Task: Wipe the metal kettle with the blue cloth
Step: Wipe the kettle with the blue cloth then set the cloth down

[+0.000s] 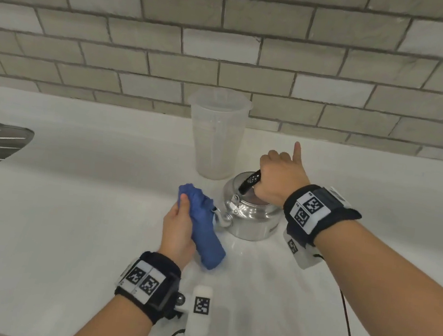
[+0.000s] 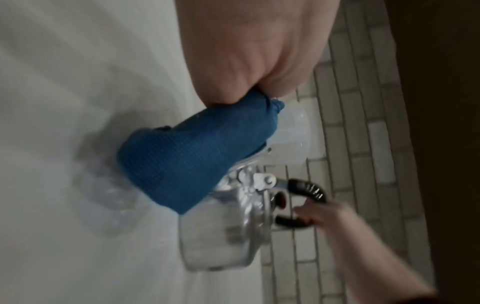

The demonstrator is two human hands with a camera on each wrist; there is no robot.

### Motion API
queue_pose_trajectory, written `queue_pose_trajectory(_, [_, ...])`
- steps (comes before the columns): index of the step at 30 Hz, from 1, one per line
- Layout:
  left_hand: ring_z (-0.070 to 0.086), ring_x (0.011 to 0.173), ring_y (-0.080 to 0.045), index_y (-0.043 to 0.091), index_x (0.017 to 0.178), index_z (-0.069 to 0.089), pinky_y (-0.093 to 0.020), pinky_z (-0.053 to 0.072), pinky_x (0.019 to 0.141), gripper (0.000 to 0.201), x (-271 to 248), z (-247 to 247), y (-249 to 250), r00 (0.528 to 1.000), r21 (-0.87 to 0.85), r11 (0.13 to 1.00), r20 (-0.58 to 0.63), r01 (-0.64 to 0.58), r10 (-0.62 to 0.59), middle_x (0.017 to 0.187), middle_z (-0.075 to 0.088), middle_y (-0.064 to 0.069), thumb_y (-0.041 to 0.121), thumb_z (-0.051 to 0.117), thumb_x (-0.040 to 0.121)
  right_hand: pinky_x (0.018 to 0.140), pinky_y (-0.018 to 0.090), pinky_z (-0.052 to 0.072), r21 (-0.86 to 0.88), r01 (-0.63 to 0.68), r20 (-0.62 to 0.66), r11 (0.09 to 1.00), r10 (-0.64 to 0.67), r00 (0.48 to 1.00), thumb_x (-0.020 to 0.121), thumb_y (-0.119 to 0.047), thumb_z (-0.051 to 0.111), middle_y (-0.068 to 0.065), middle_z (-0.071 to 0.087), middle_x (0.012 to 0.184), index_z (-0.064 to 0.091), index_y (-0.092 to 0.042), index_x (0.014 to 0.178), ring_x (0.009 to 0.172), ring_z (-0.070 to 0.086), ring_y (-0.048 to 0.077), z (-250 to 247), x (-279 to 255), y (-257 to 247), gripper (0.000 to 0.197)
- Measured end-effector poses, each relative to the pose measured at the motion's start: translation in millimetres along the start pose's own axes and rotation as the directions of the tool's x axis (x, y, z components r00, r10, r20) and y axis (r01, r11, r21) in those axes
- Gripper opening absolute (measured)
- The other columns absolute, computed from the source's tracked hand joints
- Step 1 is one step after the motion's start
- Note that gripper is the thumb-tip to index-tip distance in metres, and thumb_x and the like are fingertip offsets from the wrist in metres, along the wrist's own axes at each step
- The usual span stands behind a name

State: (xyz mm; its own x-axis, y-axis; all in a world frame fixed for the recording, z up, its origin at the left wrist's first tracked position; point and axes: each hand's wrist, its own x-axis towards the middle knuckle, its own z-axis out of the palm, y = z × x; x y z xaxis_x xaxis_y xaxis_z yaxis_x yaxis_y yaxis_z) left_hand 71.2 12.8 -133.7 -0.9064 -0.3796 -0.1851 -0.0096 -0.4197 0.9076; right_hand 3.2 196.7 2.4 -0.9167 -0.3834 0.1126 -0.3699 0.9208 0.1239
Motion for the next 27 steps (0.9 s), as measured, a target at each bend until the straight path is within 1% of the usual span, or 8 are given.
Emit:
queue_pose_trajectory(3, [0.069, 0.112, -0.036, -0.001, 0.119, 0.064, -0.047, 0.053, 0.098, 0.047, -5.2, -6.3, 8.2, 0.998, -0.043, 0.999, -0.056, -0.032, 0.03, 0.113, 0.074, -0.018, 0.041, 0.049, 0.103, 0.114, 0.05, 0.02, -0.042, -0.069, 0.024, 0.997, 0.07, 0.997, 0.084, -0.034, 0.047, 0.01, 0.062, 0.104, 0.056, -0.007, 0.105, 0.106, 0.054, 0.03, -3.1, 6.1, -8.3, 0.036])
queue_pose_trajectory(5, [0.07, 0.104, -0.036, -0.006, 0.115, 0.062, -0.05, 0.052, 0.096, 0.048, -14.9, 0.2, 9.2, 0.994, -0.004, 0.996, -0.061, -0.088, 0.088, 0.11, 0.072, -0.022, 0.039, 0.051, 0.101, 0.086, 0.037, 0.04, -0.026, -0.071, 0.023, 0.997, 0.072, 0.997, 0.088, -0.036, 0.046, 0.008, 0.064, 0.097, 0.056, -0.006, 0.102, 0.091, 0.056, 0.028, -6.5, 9.1, -10.6, 0.034])
queue_pose_trajectory(7, [0.07, 0.104, -0.027, 0.004, 0.116, 0.059, -0.049, 0.053, 0.097, 0.044, -25.3, 16.0, 9.8, 0.987, 0.128, 0.98, -0.014, -0.154, 0.157, 0.111, 0.071, -0.015, 0.045, 0.054, 0.098, 0.069, 0.031, 0.037, -0.019, -0.05, 0.053, 0.999, 0.051, 0.997, 0.091, -0.037, 0.045, 0.005, 0.061, 0.087, 0.056, -0.007, 0.103, 0.077, 0.052, 0.025, -10.0, 10.5, -12.7, 0.034])
queue_pose_trajectory(11, [0.057, 0.105, 0.0, 0.023, 0.123, 0.045, -0.015, 0.046, 0.091, 0.019, -25.5, 69.5, 10.2, 0.96, 0.317, 0.906, 0.093, -0.281, 0.266, 0.114, 0.058, 0.008, 0.029, 0.044, 0.106, 0.068, 0.03, 0.039, 0.023, -0.041, 0.086, 0.999, 0.039, 0.996, 0.095, -0.046, 0.046, 0.01, 0.065, 0.099, 0.053, -0.006, 0.111, 0.081, 0.057, 0.028, -14.2, 14.9, -13.8, 0.043])
queue_pose_trajectory(16, [0.05, 0.128, -0.036, 0.011, 0.145, 0.04, -0.054, 0.04, 0.108, 0.059, -10.2, 95.7, -27.3, 0.911, 0.585, 0.703, 0.192, -0.404, 0.365, 0.139, 0.055, -0.013, 0.046, 0.041, 0.097, 0.073, 0.03, 0.041, 0.318, -0.03, 0.299, 0.948, -0.07, 0.952, 0.094, -0.036, 0.054, 0.012, 0.061, 0.105, 0.042, -0.009, 0.124, 0.087, 0.053, 0.024, -22.5, 20.8, -3.0, 0.043])
queue_pose_trajectory(20, [0.018, 0.152, -0.036, 0.004, 0.158, 0.017, -0.043, 0.008, 0.125, 0.06, -29.2, 102.5, -27.5, 0.923, 0.741, 0.557, 0.245, -0.377, 0.298, 0.166, 0.02, -0.018, 0.023, 0.042, 0.106, 0.075, 0.027, 0.038, 0.352, 0.001, 0.283, 0.936, -0.107, 0.953, 0.095, -0.032, 0.053, 0.011, 0.063, 0.111, 0.045, -0.012, 0.126, 0.088, 0.053, 0.022, -23.2, 21.9, 0.1, 0.038])
queue_pose_trajectory(23, [0.028, 0.148, -0.044, 0.01, 0.156, 0.023, -0.053, 0.029, 0.118, 0.056, -40.0, 105.5, -25.5, 0.878, 0.805, 0.391, 0.31, -0.446, 0.363, 0.163, 0.022, -0.024, 0.015, 0.04, 0.103, 0.076, 0.027, 0.038, 0.336, -0.008, 0.275, 0.942, -0.09, 0.957, 0.096, -0.031, 0.052, 0.011, 0.063, 0.114, 0.047, -0.012, 0.125, 0.09, 0.052, 0.022, -21.7, 23.0, -1.1, 0.036])
queue_pose_trajectory(27, [-0.005, 0.154, -0.04, 0.011, 0.16, 0.006, -0.049, 0.01, 0.123, 0.062, -66.5, 100.9, -21.4, 0.907, 0.804, 0.444, 0.418, -0.395, 0.051, 0.169, -0.009, -0.01, 0.009, 0.038, 0.107, 0.081, 0.03, 0.039, 0.31, -0.013, 0.254, 0.951, -0.07, 0.965, 0.096, -0.031, 0.051, 0.011, 0.06, 0.119, 0.05, -0.01, 0.123, 0.101, 0.055, 0.027, -19.7, 24.7, -3.1, 0.034])
